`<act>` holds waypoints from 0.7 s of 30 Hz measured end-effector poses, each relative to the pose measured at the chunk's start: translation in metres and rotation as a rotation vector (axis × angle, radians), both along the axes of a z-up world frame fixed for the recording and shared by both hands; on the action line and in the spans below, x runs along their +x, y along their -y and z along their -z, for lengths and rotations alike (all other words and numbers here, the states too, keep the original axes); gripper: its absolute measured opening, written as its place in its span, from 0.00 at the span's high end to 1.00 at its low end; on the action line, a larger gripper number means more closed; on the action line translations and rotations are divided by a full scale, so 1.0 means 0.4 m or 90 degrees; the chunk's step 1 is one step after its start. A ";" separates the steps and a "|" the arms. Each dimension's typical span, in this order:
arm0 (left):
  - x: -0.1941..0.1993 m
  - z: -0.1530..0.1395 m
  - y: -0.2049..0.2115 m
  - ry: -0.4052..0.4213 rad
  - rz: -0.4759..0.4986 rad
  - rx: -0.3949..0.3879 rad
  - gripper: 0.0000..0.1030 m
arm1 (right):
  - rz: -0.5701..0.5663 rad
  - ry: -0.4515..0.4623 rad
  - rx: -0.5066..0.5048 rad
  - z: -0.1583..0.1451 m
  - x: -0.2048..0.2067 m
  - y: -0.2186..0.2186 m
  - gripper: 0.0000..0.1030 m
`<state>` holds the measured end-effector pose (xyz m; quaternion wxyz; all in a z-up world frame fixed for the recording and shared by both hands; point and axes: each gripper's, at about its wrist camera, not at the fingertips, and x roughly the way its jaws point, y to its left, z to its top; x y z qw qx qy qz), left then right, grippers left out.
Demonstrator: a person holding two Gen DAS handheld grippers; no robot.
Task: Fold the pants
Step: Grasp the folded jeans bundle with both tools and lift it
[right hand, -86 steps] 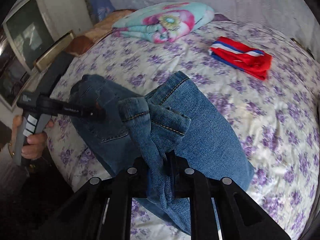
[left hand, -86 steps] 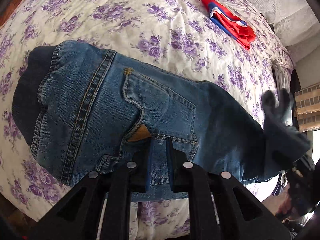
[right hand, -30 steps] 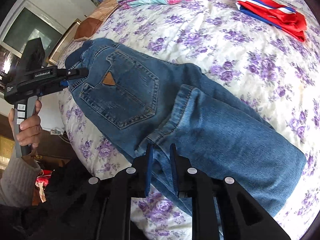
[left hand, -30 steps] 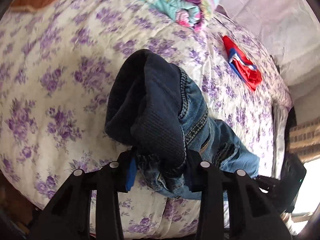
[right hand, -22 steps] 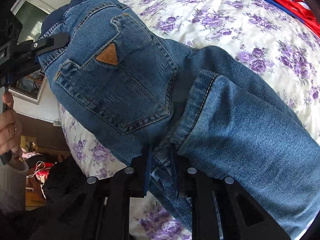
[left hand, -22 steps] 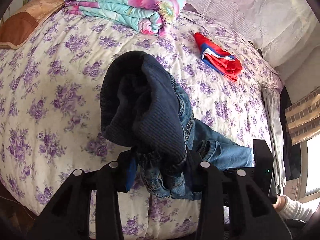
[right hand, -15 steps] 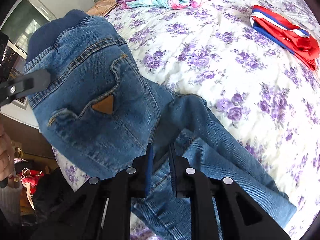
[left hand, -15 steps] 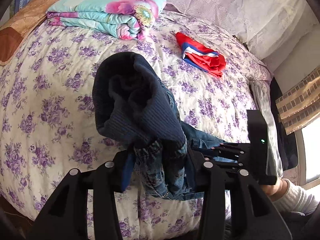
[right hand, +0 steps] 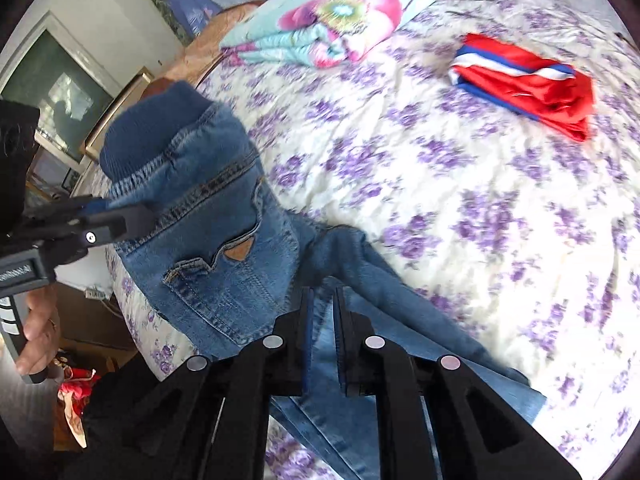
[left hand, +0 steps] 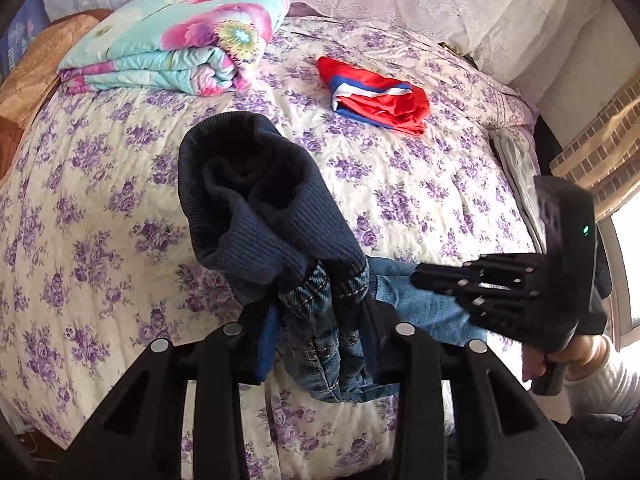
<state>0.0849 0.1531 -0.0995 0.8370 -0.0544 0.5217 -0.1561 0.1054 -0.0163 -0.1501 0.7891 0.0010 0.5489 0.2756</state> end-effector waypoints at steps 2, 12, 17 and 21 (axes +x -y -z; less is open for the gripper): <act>-0.016 -0.019 0.049 0.013 0.039 0.010 0.70 | 0.043 0.018 0.007 -0.040 -0.015 0.084 0.89; -0.164 0.080 0.488 -0.039 0.418 0.041 0.79 | 0.261 0.058 -0.005 -0.048 -0.165 0.472 0.89; -0.134 0.305 0.599 -0.168 0.446 0.064 0.79 | 0.325 -0.022 0.000 0.068 -0.222 0.550 0.89; -0.123 0.181 0.524 -0.148 0.413 -0.036 0.81 | 0.294 -0.033 0.054 0.050 -0.254 0.526 0.55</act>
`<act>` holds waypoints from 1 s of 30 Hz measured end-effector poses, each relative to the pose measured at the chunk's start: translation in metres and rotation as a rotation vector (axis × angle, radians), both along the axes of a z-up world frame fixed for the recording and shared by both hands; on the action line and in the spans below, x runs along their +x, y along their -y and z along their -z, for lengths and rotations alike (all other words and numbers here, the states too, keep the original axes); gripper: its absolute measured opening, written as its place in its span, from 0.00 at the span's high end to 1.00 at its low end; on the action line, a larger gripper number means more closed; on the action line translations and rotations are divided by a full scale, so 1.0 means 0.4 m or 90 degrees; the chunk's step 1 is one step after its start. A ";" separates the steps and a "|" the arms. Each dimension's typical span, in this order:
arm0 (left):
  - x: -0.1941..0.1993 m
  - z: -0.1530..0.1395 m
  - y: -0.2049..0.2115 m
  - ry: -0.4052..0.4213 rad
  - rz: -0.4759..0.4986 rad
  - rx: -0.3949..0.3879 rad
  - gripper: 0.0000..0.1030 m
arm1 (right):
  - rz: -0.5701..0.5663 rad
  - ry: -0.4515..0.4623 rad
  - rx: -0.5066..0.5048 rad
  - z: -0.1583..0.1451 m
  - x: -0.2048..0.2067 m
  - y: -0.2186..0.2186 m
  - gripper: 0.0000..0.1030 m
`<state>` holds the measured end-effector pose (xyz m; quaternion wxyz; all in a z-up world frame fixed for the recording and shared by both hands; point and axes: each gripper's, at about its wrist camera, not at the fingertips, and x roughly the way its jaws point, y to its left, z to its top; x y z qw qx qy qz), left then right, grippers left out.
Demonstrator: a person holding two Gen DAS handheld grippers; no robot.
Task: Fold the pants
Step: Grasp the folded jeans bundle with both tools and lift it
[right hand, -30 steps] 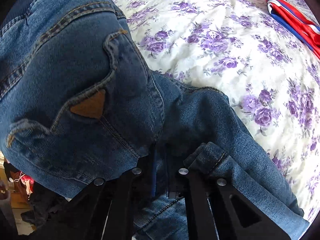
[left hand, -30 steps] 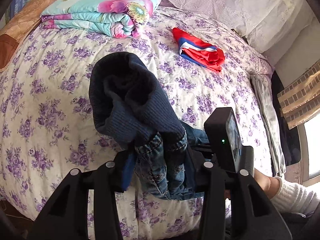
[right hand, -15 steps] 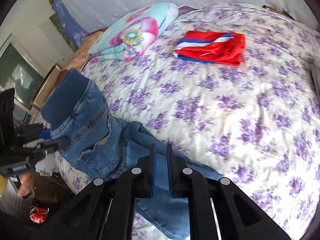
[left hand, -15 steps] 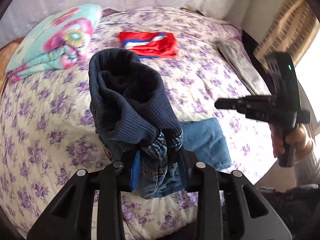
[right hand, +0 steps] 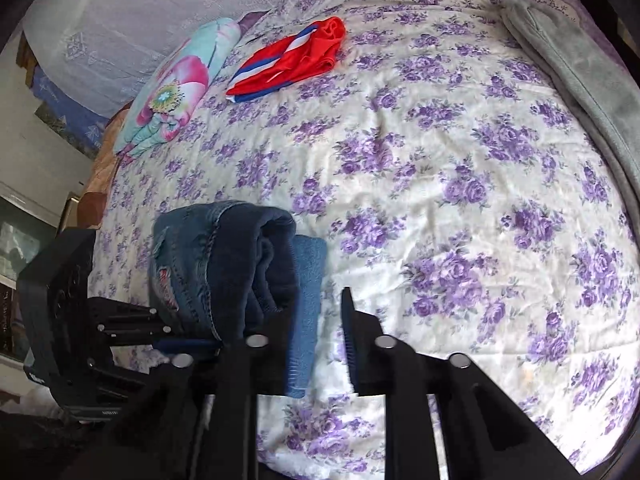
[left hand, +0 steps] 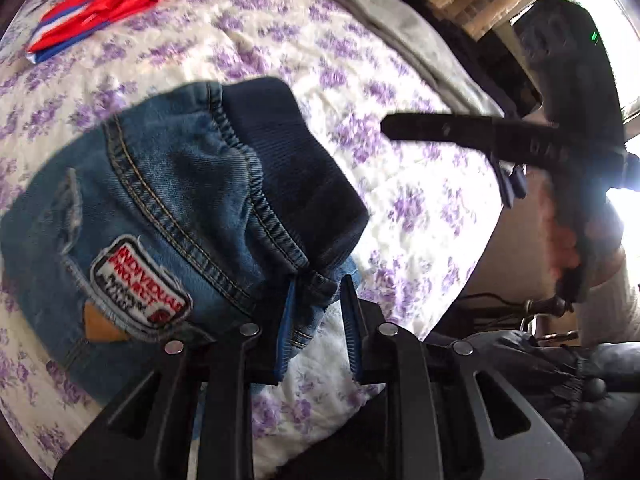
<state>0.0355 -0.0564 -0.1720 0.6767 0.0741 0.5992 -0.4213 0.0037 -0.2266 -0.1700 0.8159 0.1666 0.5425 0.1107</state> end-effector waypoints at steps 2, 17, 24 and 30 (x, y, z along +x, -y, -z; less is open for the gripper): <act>0.011 -0.059 -0.066 -0.008 -0.041 -0.046 0.81 | -0.017 0.022 0.018 -0.021 -0.012 -0.022 0.47; 0.205 0.046 -0.166 -0.047 -0.196 0.017 0.79 | -0.149 -0.032 0.106 0.115 0.094 -0.153 0.85; 0.140 0.007 -0.129 -0.033 -0.148 -0.002 0.73 | -0.105 -0.067 0.087 0.020 -0.004 -0.142 0.86; 0.163 0.119 -0.081 -0.049 -0.160 0.053 0.72 | -0.060 -0.120 0.070 0.165 0.025 -0.118 0.80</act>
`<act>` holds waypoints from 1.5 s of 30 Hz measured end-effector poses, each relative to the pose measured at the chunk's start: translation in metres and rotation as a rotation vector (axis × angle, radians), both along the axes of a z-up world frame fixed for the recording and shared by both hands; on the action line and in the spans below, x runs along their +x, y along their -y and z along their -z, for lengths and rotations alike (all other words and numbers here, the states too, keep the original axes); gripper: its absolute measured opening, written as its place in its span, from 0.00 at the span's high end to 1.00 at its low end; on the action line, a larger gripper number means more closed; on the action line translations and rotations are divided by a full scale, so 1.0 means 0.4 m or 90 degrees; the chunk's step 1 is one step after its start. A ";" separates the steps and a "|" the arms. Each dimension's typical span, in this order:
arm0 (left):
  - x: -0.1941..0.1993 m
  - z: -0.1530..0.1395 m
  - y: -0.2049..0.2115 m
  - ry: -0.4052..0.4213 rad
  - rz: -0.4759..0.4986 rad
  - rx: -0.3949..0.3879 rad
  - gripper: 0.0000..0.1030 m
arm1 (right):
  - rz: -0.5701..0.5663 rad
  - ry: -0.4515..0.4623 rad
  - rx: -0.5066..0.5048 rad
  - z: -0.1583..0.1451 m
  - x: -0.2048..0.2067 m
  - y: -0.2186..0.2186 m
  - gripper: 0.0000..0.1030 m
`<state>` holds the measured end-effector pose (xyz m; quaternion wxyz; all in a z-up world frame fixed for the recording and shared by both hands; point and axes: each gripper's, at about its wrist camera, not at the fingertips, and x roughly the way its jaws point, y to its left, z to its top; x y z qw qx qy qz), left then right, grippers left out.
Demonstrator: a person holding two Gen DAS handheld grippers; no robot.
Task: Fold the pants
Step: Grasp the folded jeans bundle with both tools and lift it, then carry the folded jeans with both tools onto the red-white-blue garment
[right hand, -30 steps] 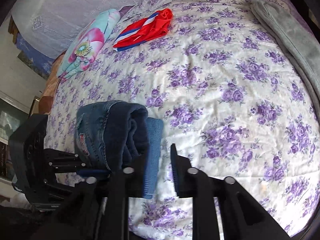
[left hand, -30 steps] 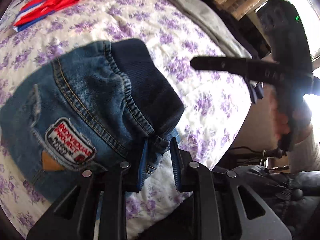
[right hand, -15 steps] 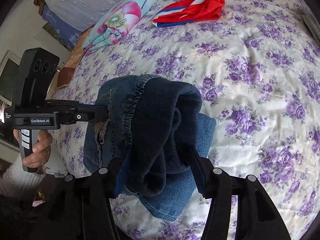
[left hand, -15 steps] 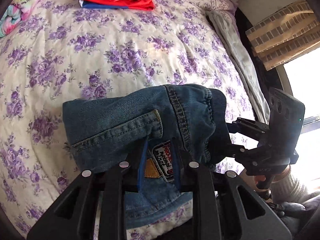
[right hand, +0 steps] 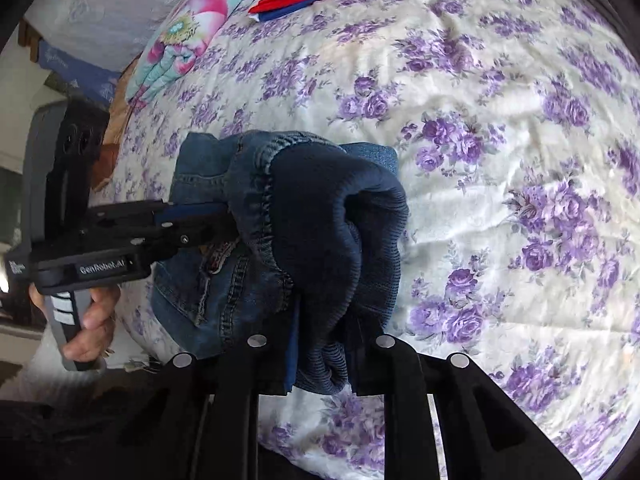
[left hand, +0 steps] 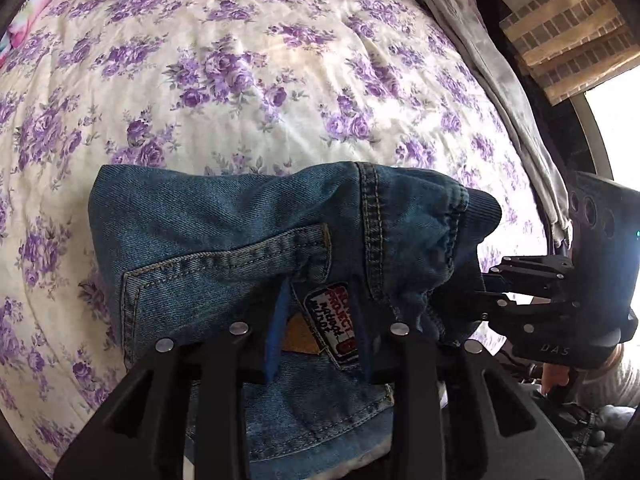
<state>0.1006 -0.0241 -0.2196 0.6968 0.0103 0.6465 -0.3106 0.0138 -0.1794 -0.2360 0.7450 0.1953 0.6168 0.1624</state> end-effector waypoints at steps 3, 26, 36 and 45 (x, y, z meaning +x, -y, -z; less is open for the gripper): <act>-0.006 -0.064 -0.043 0.019 -0.012 -0.013 0.72 | -0.029 -0.010 -0.030 -0.058 0.004 0.000 0.63; -0.158 -0.002 -0.212 0.036 -0.172 0.028 0.53 | -0.365 0.142 -0.252 -0.006 0.334 -0.522 0.90; -0.095 0.011 -0.379 -0.043 -0.241 -0.056 0.42 | -0.189 0.223 -0.170 -0.289 0.190 -0.246 0.35; -0.066 0.128 -0.351 -0.179 -0.261 -0.182 0.40 | -0.009 0.120 -0.140 -0.172 -0.020 -0.003 0.33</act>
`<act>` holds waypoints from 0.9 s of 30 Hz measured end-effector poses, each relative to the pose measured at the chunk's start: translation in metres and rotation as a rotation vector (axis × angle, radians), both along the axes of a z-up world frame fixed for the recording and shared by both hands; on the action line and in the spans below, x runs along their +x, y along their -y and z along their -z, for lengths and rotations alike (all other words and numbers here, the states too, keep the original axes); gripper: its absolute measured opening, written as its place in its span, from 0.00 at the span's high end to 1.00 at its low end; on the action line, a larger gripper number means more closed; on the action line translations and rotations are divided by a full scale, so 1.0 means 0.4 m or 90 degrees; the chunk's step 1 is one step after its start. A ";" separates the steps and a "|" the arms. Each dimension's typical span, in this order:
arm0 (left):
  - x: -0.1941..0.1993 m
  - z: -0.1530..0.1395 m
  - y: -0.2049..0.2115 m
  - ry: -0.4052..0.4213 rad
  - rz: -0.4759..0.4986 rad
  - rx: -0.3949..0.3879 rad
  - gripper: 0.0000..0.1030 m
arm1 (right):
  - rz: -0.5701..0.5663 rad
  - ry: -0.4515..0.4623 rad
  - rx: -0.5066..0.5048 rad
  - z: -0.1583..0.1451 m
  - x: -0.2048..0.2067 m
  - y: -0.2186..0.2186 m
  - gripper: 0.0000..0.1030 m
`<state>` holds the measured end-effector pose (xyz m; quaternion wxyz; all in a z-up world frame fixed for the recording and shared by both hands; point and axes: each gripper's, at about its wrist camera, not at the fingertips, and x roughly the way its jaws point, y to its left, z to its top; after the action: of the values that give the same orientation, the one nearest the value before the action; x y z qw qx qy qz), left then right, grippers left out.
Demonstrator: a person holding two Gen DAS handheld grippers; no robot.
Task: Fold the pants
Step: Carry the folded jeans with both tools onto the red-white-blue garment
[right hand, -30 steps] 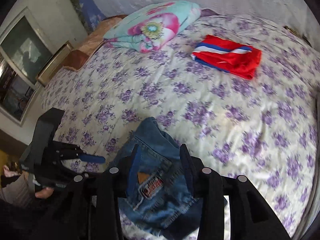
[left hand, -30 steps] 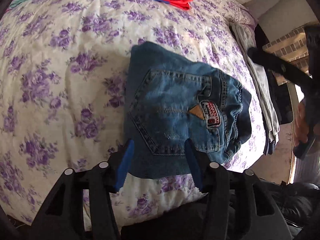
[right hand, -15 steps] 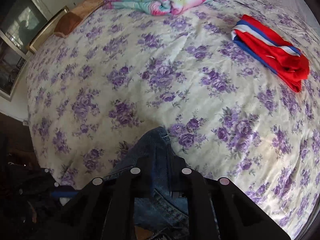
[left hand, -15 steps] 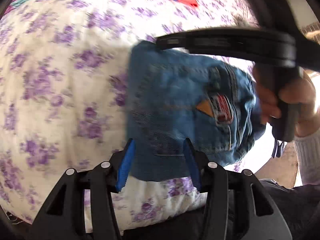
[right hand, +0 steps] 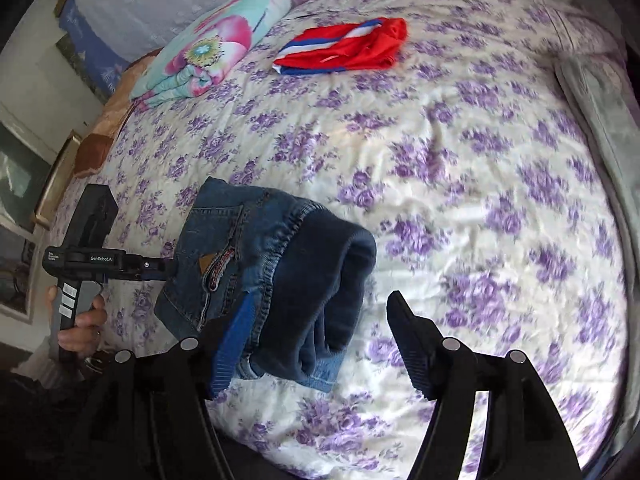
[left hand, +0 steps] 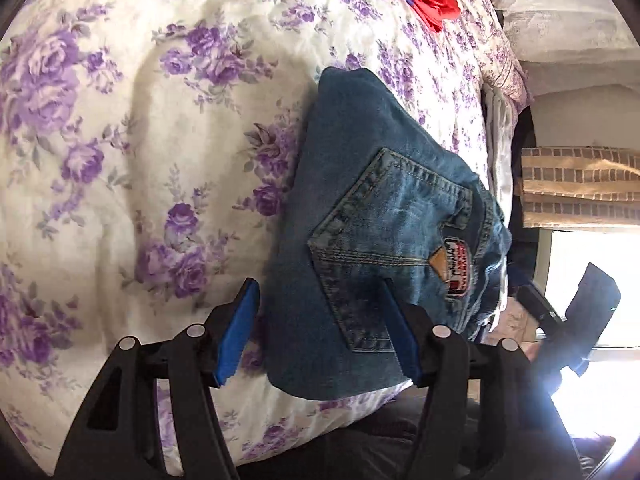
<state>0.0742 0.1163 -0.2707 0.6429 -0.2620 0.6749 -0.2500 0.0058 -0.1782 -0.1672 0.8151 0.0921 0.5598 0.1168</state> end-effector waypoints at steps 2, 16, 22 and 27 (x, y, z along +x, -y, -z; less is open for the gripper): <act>-0.013 -0.033 0.037 0.034 0.042 0.051 0.36 | 0.038 -0.016 0.047 0.034 -0.014 0.015 0.33; -0.021 0.022 0.076 0.011 0.070 0.044 0.20 | 0.146 -0.149 0.232 0.247 0.002 0.028 0.14; -0.011 -0.031 0.115 0.063 0.071 0.100 0.33 | 0.125 -0.144 0.296 0.260 0.035 -0.008 0.53; -0.036 -0.128 0.115 0.134 0.070 0.124 0.45 | 0.065 -0.067 0.197 0.147 0.027 -0.061 0.55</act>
<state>0.0600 0.0702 -0.2194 0.7180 -0.1330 0.6381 -0.2444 0.0167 -0.1539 -0.2259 0.7657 0.2511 0.5715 0.1550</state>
